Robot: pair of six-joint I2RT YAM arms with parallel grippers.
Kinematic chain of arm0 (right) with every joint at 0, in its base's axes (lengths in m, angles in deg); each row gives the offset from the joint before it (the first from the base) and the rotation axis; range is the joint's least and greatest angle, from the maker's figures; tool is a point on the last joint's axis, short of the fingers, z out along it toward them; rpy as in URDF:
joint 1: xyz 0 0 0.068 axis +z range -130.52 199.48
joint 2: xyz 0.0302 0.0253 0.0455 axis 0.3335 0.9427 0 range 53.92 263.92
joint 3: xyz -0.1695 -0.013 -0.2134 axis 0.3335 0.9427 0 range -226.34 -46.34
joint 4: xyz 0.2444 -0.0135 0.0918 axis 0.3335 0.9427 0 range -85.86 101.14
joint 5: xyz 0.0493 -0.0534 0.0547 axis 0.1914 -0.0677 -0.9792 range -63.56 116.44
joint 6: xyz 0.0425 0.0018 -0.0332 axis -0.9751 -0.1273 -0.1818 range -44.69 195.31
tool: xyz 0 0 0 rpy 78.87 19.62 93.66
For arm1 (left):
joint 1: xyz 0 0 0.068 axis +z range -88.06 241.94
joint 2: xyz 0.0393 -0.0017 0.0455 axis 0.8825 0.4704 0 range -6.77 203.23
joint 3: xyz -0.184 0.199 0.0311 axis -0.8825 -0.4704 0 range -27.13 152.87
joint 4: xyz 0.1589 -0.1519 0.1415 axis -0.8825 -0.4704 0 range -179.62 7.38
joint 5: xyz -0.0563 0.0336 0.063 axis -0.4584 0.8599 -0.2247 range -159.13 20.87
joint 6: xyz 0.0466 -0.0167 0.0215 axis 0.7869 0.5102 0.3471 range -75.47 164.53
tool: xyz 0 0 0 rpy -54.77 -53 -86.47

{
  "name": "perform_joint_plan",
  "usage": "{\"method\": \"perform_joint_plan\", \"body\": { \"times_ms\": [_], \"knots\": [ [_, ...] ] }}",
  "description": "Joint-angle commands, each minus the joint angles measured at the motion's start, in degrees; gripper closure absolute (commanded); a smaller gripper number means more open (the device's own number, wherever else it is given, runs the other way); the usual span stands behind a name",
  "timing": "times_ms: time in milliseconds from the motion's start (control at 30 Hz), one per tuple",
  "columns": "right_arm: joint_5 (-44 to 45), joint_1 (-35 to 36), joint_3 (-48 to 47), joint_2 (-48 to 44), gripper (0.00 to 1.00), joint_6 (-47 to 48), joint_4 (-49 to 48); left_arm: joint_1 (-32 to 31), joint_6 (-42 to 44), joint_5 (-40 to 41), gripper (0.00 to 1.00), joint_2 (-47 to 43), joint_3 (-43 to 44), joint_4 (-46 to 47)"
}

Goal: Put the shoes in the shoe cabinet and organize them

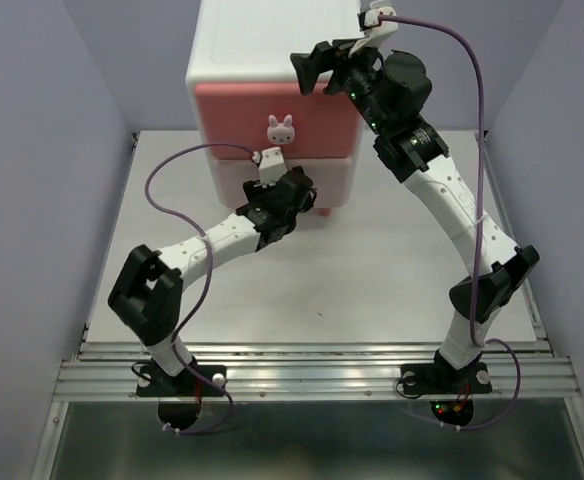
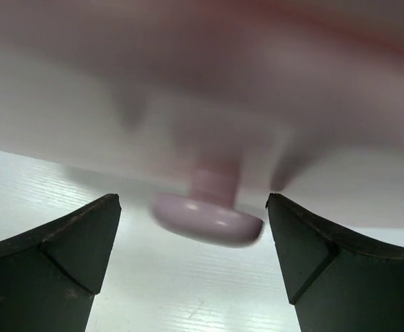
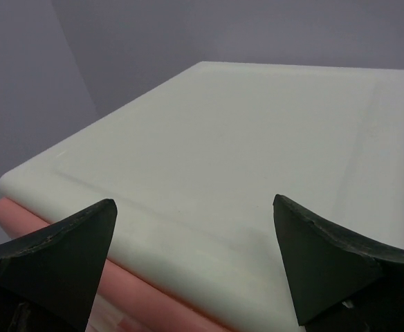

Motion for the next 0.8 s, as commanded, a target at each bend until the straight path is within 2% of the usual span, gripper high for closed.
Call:
{"method": "perform_joint_plan", "body": {
  "times_ms": [0, 67, 133, 233, 333, 367, 433, 533, 567, 700, 733, 767],
  "knots": [
    [13.14, -2.00, 1.35, 0.25, 0.00, -9.47, 11.95, 6.53, -8.87, 2.54, 0.01, -18.43, -1.23, -8.51],
    [20.41, -3.75, -1.97, 0.94, 0.00, -11.49, 16.31, 6.79, -7.40, 2.46, 0.01, -26.00, -1.94, -16.44],
    [26.06, -7.26, -7.93, 1.74, 0.00, -11.94, 22.03, 8.71, -3.10, 0.45, 0.01, -31.70, -0.98, -20.17],
    [26.09, -12.71, -12.09, 2.09, 0.00, -12.82, 25.92, 13.01, 3.06, -0.35, 0.01, -34.89, 4.64, -26.94],
    [24.59, -18.96, -13.60, -0.44, 0.00, -15.46, 28.22, 25.21, 8.76, -9.82, 0.01, -36.31, 7.11, -27.22],
    [24.94, -20.36, -11.68, -1.41, 0.00, -13.98, 28.39, 31.60, 8.96, -14.20, 0.01, -35.61, 7.90, -27.74],
    [25.65, -21.68, -10.00, -3.08, 0.00, -12.21, 30.05, 36.91, 8.96, -18.18, 0.01, -33.68, 9.04, -28.01],
    [24.07, -25.99, -4.57, -6.33, 0.00, -14.47, 38.22, 45.26, 8.61, -23.19, 0.01, -30.16, 11.50, -26.78],
    [21.37, -27.39, 2.50, -9.39, 0.00, -17.54, 40.67, 48.50, 8.00, -25.12, 0.01, -29.37, 11.86, -24.86],
    [18.80, -28.20, 21.16, -19.92, 0.00, -18.97, 35.71, 51.96, 6.94, -23.21, 0.01, -28.48, 12.30, -23.52],
    [17.14, -28.20, 30.52, -22.14, 0.00, -18.97, 32.03, 52.75, 7.12, -23.12, 0.01, -28.13, 12.91, -23.70],
    [16.25, -28.20, 34.61, -24.17, 0.00, -19.15, 30.69, 52.67, 8.07, -23.64, 0.01, -28.22, 12.74, -23.26]
  ]
}}
